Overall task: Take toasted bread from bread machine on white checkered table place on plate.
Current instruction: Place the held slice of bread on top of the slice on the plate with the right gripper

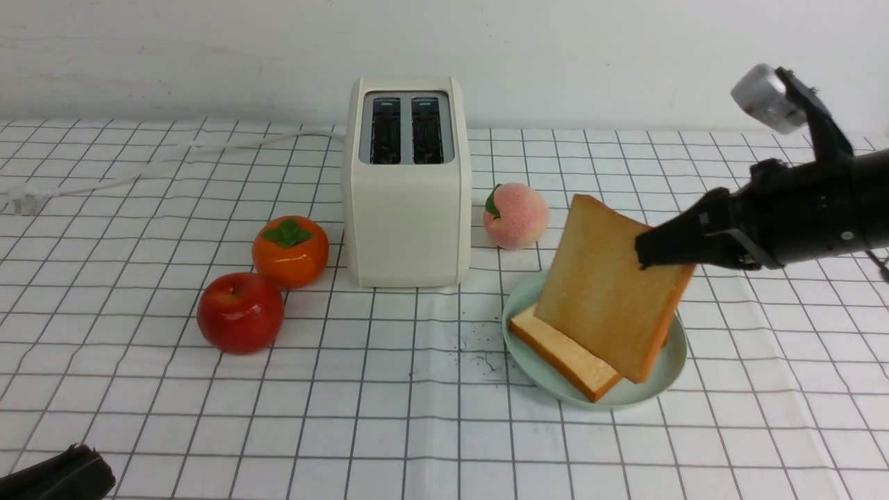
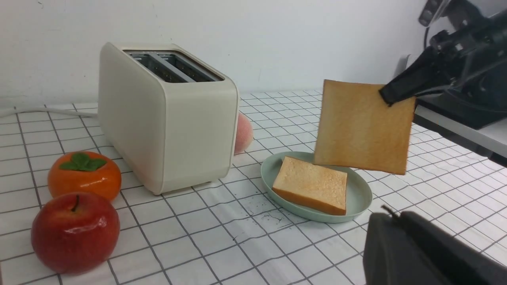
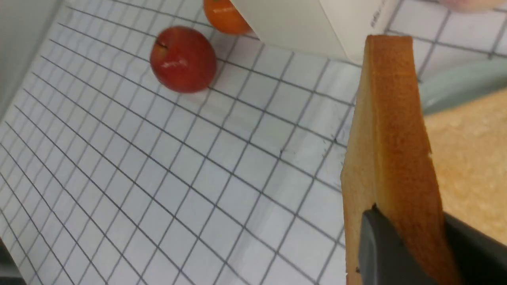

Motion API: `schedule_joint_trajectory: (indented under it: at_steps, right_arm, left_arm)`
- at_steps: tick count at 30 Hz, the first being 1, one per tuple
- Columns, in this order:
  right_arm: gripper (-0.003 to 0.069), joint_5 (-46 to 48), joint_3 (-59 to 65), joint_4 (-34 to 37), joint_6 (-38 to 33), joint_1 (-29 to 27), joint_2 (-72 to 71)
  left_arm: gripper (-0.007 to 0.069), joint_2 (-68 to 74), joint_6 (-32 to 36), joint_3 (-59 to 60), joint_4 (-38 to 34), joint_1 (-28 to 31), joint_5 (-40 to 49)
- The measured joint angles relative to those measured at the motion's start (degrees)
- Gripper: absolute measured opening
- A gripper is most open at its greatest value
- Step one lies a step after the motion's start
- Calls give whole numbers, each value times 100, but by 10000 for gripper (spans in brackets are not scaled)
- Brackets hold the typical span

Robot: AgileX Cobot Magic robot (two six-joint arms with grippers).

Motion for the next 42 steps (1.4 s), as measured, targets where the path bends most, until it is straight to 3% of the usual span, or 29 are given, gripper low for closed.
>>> schedule_joint_trajectory:
  at_steps: [4, 8, 42]
  right_arm:
    - [122, -343, 0, 968, -958, 0, 577]
    - [122, -384, 0, 1406, -1360, 0, 989]
    - [122, -225, -5, 1729, -1479, -227, 1675]
  left_arm:
    - [20, 0, 0, 0, 0, 0, 0]
    - [22, 0, 0, 0, 0, 0, 0]
    - [39, 0, 0, 0, 0, 0, 0]
